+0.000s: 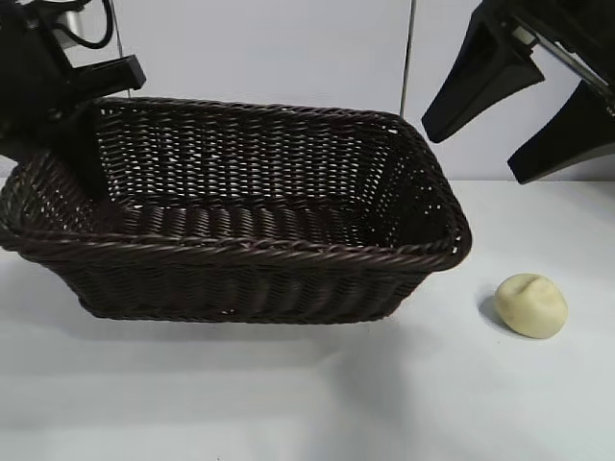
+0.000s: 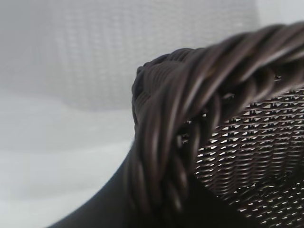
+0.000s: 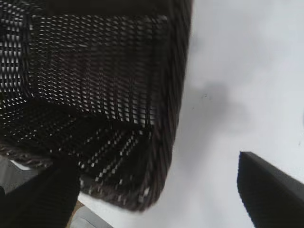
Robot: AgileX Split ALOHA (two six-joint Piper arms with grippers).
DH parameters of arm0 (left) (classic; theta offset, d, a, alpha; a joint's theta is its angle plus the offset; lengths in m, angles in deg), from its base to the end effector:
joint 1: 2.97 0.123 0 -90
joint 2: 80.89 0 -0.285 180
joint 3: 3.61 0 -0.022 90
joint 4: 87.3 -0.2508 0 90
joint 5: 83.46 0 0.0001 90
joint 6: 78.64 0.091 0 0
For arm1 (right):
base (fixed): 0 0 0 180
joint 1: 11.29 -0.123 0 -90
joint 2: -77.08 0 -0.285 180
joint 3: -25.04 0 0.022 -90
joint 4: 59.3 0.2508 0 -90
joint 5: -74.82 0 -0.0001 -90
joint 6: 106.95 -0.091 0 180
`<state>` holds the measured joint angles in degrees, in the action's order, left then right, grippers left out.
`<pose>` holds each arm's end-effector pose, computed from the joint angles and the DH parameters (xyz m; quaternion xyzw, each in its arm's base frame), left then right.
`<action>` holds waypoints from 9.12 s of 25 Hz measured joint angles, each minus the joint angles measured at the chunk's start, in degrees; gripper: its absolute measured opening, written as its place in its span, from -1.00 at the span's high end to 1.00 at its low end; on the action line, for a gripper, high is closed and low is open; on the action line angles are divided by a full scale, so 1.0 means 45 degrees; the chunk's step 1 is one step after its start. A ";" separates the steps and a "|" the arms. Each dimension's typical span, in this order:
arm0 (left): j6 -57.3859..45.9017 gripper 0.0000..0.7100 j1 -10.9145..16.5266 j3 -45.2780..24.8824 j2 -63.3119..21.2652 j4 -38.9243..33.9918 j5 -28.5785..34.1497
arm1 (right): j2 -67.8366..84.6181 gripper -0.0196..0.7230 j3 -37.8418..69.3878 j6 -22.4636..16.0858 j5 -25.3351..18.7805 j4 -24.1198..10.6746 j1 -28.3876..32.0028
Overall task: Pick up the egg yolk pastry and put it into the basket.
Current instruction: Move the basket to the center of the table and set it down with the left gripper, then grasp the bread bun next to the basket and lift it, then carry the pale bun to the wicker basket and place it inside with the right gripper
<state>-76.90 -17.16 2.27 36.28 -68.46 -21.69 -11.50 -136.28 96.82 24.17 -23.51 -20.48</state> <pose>0.3662 -0.1193 0.2196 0.0686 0.9847 -0.1542 0.0432 0.2669 0.0849 0.2829 -0.1252 0.9370 0.2452 0.2152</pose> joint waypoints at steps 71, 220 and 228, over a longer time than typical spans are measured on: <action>-0.0169 -0.86 0.3352 0.0042 -0.2796 -0.4683 0.1812 | 0.0000 -0.79 0.0000 0.0000 0.0012 -0.0023 0.0000; -0.1334 -0.86 0.3352 -1.2254 -2.4464 -0.5262 0.0598 | -0.1664 0.88 -0.2575 -0.2535 0.1708 -0.0782 -0.2294; -0.1334 -0.86 0.3352 -1.2254 -2.4464 -0.5262 0.0598 | -0.2463 0.88 -0.2575 -0.2656 0.3655 -0.0702 -0.5040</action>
<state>-82.90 -2.07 -52.88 -73.81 -92.14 -19.00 -22.58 -147.86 84.87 40.62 -26.67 -43.16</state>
